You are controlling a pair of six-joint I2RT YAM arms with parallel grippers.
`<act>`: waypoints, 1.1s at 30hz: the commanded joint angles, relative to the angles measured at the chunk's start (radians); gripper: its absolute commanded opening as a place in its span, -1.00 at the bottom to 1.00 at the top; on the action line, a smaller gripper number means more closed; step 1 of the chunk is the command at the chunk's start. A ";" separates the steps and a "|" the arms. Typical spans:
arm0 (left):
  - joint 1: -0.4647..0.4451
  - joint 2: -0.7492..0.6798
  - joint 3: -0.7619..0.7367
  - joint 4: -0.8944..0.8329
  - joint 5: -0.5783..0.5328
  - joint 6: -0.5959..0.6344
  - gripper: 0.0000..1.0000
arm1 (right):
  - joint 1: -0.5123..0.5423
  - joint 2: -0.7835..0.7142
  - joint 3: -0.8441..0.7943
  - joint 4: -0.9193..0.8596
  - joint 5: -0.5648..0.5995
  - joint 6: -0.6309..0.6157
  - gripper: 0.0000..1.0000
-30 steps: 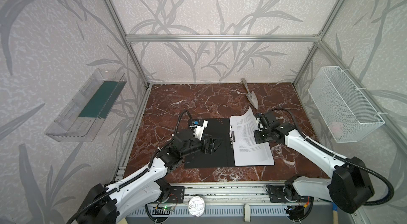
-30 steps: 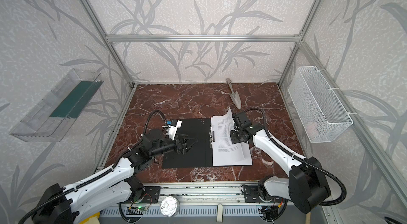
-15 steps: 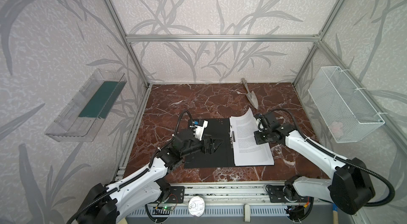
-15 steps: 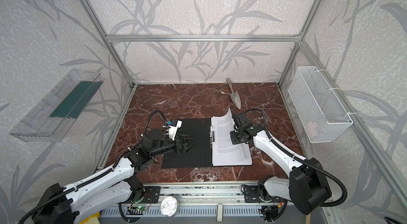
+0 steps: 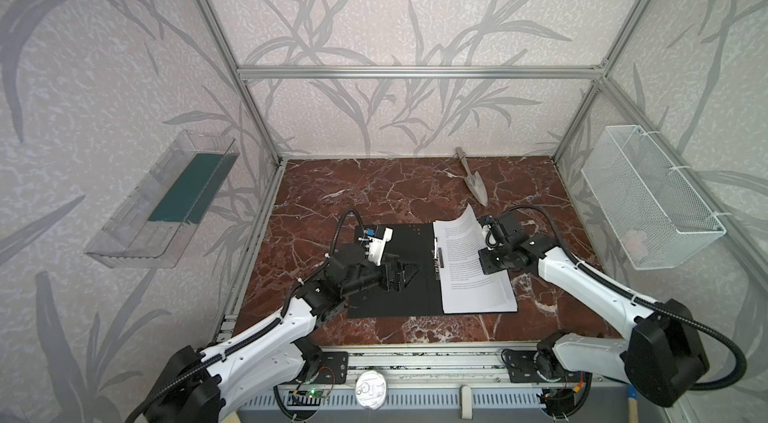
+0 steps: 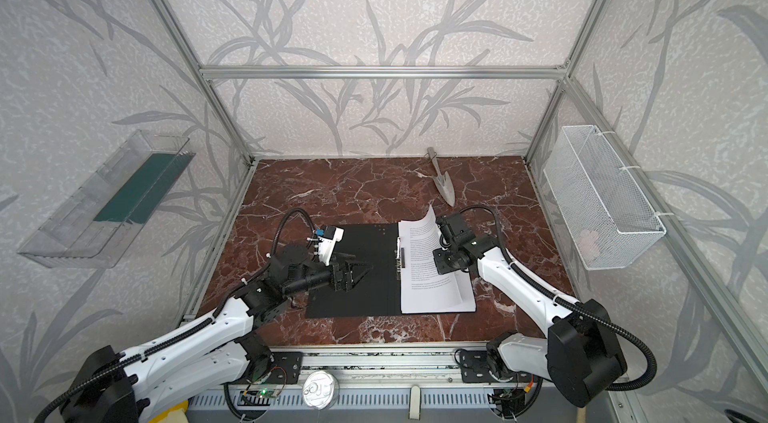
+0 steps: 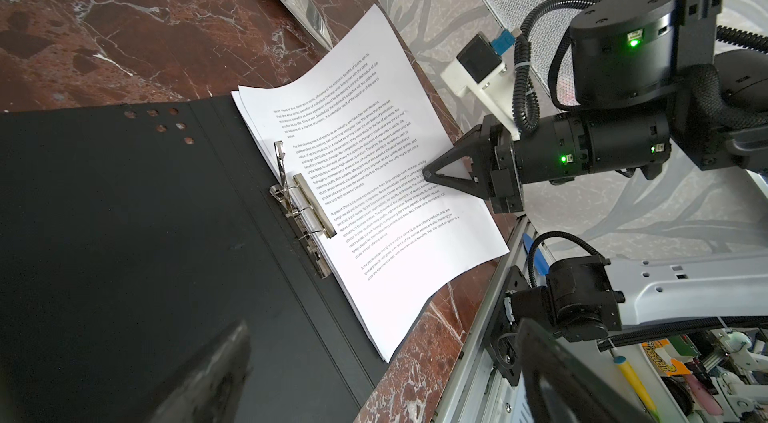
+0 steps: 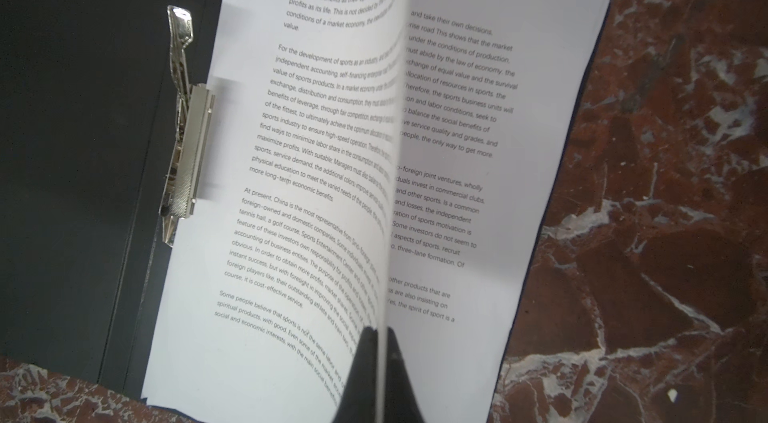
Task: Put the files into the folder
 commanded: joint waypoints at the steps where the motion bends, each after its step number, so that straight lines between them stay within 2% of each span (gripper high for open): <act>1: -0.003 0.006 0.027 0.010 -0.011 0.018 0.98 | 0.005 -0.020 -0.006 0.000 0.005 -0.009 -1.00; 19: -0.004 0.006 0.029 0.008 -0.011 0.018 0.98 | 0.007 -0.001 -0.005 0.023 -0.005 -0.015 -0.99; 33: -0.004 0.003 0.031 0.004 -0.013 0.017 0.98 | 0.006 0.004 -0.005 0.015 0.000 -0.011 -0.82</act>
